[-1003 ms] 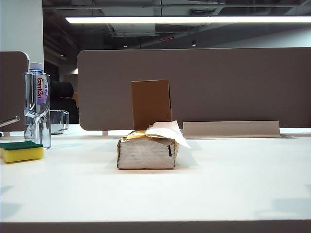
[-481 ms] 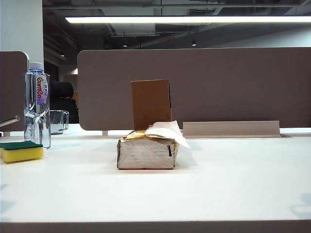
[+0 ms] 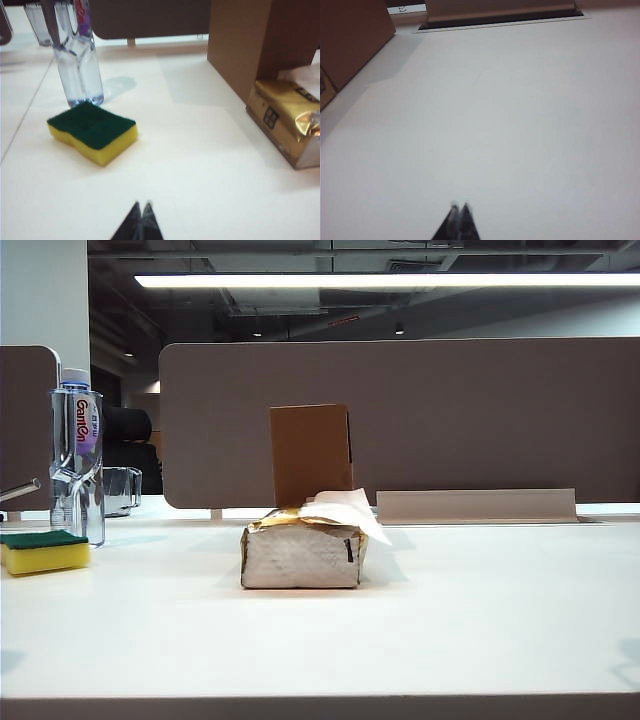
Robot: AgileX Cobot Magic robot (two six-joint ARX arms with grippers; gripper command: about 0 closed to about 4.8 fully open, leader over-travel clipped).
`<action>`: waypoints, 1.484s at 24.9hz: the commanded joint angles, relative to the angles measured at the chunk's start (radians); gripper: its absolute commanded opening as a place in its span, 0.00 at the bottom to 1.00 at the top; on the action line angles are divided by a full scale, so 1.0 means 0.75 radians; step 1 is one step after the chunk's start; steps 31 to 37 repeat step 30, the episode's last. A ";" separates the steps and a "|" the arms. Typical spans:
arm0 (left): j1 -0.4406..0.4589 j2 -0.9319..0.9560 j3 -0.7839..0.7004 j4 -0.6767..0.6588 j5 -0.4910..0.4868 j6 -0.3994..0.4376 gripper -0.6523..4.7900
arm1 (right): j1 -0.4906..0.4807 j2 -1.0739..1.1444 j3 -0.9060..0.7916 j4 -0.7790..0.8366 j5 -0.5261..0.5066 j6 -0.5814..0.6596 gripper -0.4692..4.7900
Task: Move the sponge from right to left to wipe the table, avoiding obstacles on the table, and finally reaching the bottle of mineral water.
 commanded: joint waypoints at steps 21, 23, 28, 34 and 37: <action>0.001 0.001 0.004 -0.051 -0.026 -0.005 0.11 | -0.001 0.127 -0.003 0.004 0.035 -0.052 0.08; 0.001 0.001 0.004 -0.051 -0.026 -0.005 0.11 | -0.001 0.127 -0.003 0.004 0.035 -0.052 0.08; 0.001 0.001 0.004 -0.051 -0.026 -0.005 0.11 | -0.001 0.127 -0.003 0.004 0.035 -0.052 0.08; 0.001 0.001 0.004 -0.051 -0.026 -0.005 0.11 | -0.001 0.127 -0.003 0.004 0.035 -0.052 0.08; 0.001 0.001 0.004 -0.051 -0.026 -0.005 0.11 | -0.001 0.127 -0.003 0.004 0.035 -0.052 0.08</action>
